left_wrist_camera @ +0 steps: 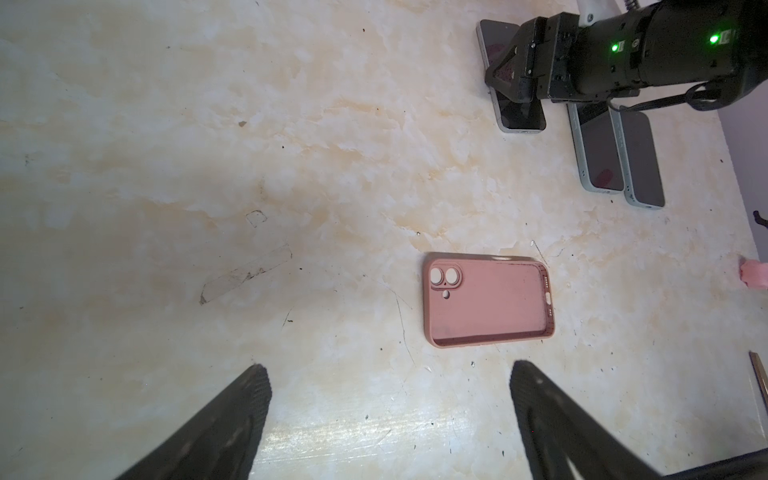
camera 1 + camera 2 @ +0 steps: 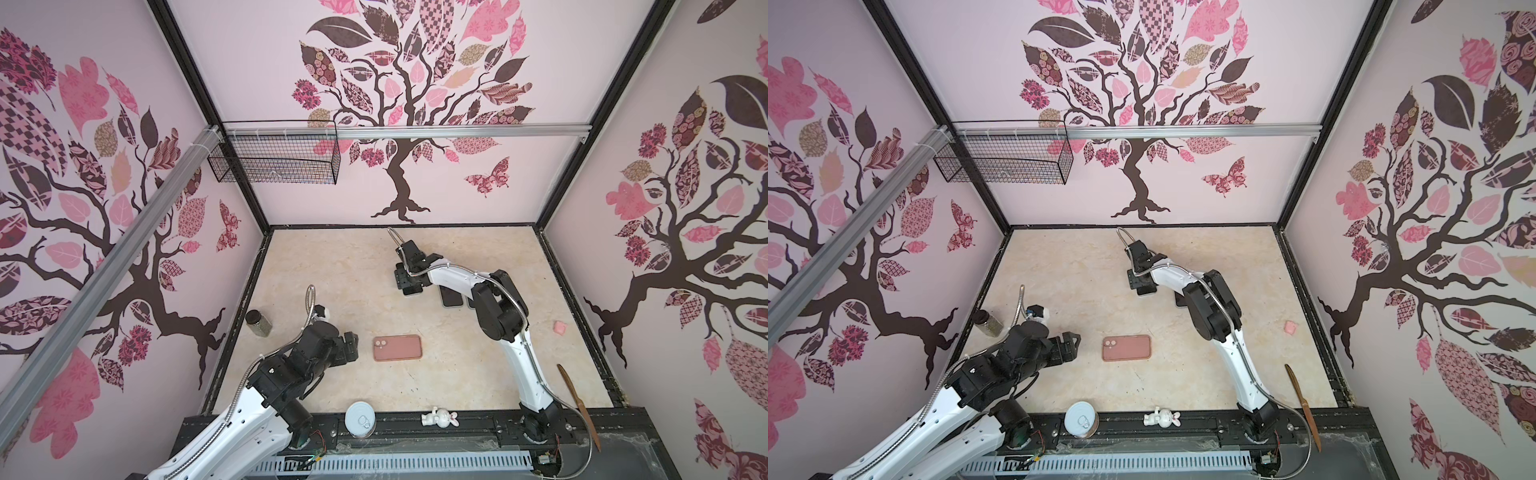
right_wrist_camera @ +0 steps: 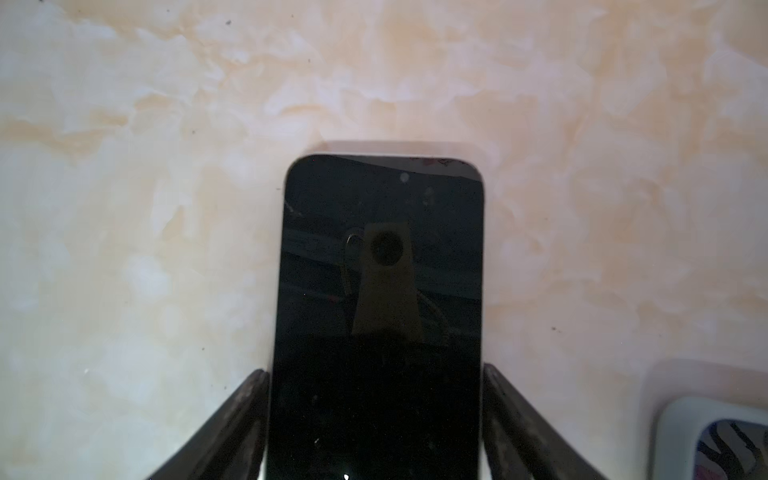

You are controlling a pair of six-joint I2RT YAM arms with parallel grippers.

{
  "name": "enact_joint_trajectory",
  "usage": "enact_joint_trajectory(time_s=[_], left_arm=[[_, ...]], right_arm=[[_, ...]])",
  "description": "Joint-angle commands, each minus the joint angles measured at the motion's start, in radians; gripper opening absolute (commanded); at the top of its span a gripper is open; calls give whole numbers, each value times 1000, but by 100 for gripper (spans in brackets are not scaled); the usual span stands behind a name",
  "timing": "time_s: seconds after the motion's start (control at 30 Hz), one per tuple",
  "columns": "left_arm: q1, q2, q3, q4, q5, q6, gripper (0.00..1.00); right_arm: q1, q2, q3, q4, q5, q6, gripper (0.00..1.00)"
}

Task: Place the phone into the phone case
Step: 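Grasp a black phone by its short end with the right gripper, then lift the black phone toward the left gripper while the left gripper rises to meet it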

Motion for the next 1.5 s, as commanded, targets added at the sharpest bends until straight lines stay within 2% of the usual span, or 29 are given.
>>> enact_joint_trajectory(time_s=[0.0,0.13,0.53,0.77,0.93,1.2,1.33,1.47], left_arm=[[6,-1,-26,10,-3,7,94],[6,6,-22,10,-9,5,94],[7,62,10,36,-4,29,92],[14,158,69,85,75,88,93],[46,246,132,137,213,132,92],[221,341,176,280,600,132,92],[274,388,200,318,742,129,90],[289,431,219,374,849,102,88]], right_arm=[[4,20,-84,-122,-2,-48,62],[5,-51,-144,-70,-78,-80,57],[3,-284,-286,-49,-219,-115,55],[4,-498,-496,90,-323,-113,52],[4,-623,-612,153,-371,-111,51],[9,-790,-773,280,-486,-98,51],[47,-880,-847,339,-485,-119,51],[76,-946,-891,363,-493,-123,50]])
